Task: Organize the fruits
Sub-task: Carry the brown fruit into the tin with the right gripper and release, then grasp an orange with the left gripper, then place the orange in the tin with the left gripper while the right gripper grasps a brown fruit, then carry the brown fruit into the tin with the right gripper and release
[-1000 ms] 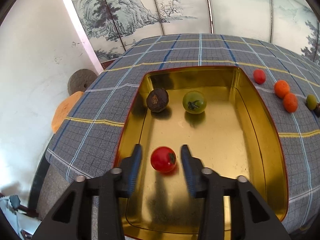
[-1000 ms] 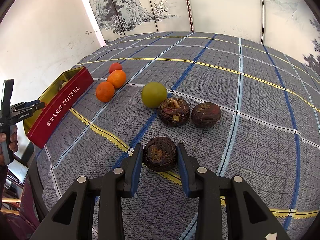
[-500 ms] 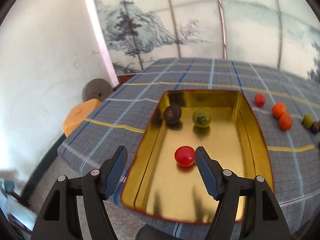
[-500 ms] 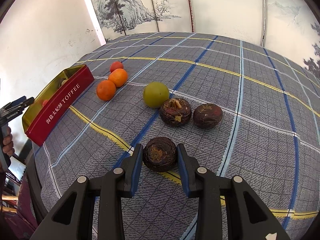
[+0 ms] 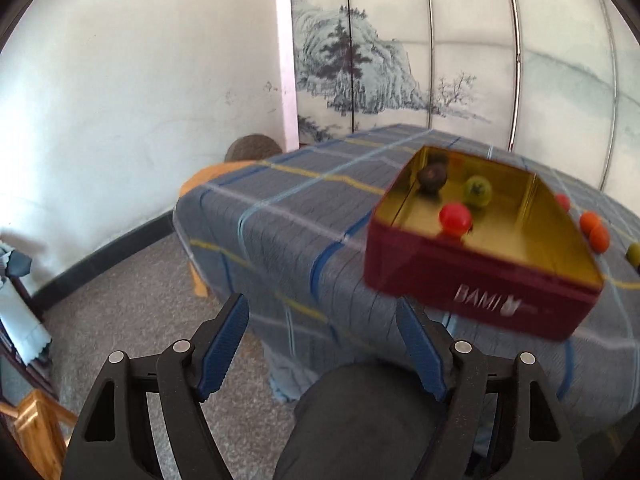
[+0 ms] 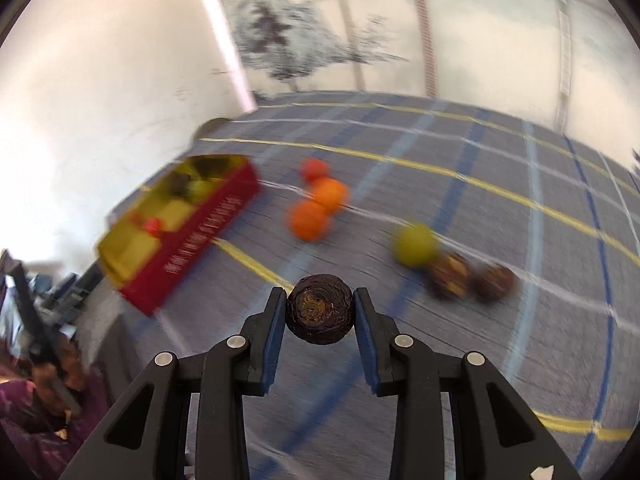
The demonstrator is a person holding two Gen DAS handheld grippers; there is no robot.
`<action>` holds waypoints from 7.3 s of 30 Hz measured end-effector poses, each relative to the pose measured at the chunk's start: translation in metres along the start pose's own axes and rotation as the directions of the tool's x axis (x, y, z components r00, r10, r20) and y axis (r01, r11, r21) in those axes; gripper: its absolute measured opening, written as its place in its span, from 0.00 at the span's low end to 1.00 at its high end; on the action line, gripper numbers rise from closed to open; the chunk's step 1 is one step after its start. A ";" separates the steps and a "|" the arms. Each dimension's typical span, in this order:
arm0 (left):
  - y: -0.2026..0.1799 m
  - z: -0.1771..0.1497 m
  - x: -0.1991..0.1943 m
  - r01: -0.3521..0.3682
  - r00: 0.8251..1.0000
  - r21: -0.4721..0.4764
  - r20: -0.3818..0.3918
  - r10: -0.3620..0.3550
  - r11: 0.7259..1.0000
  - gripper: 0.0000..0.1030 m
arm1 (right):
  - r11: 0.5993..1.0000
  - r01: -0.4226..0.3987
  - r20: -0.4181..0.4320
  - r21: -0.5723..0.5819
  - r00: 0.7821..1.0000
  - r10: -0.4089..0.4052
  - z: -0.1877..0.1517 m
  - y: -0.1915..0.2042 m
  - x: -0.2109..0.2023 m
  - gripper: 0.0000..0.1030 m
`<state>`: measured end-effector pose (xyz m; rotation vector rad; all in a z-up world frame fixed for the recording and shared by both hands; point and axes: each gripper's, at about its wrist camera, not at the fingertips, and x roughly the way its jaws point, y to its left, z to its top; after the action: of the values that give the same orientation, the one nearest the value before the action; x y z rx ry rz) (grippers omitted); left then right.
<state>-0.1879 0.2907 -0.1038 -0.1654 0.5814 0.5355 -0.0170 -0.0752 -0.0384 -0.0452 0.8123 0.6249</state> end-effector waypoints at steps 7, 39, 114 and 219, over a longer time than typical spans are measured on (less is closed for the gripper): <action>0.007 -0.006 0.008 -0.052 0.997 -0.015 -0.049 0.051 0.999 0.90 | 0.971 -0.170 -0.032 -0.166 0.985 0.167 0.044 0.098 0.033 0.31; 0.025 -0.011 0.034 -0.049 0.982 -0.050 -0.186 0.039 0.998 0.91 | 0.956 -0.246 -0.212 -0.162 0.955 0.209 0.118 0.196 0.192 0.33; -0.329 0.079 0.060 0.574 0.804 0.356 -0.413 -0.427 0.737 0.32 | 0.893 0.400 -0.139 0.205 0.915 -0.378 -0.072 -0.172 -0.044 1.00; -0.139 0.112 0.001 0.273 0.961 0.283 -0.132 -0.244 0.919 0.75 | 0.983 0.160 -0.021 0.094 0.987 -0.159 -0.048 -0.125 -0.051 0.32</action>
<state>-0.0604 0.2059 -0.0114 0.0217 0.7135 0.1779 -0.0081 -0.2165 -0.0608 -0.0275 0.8413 0.4343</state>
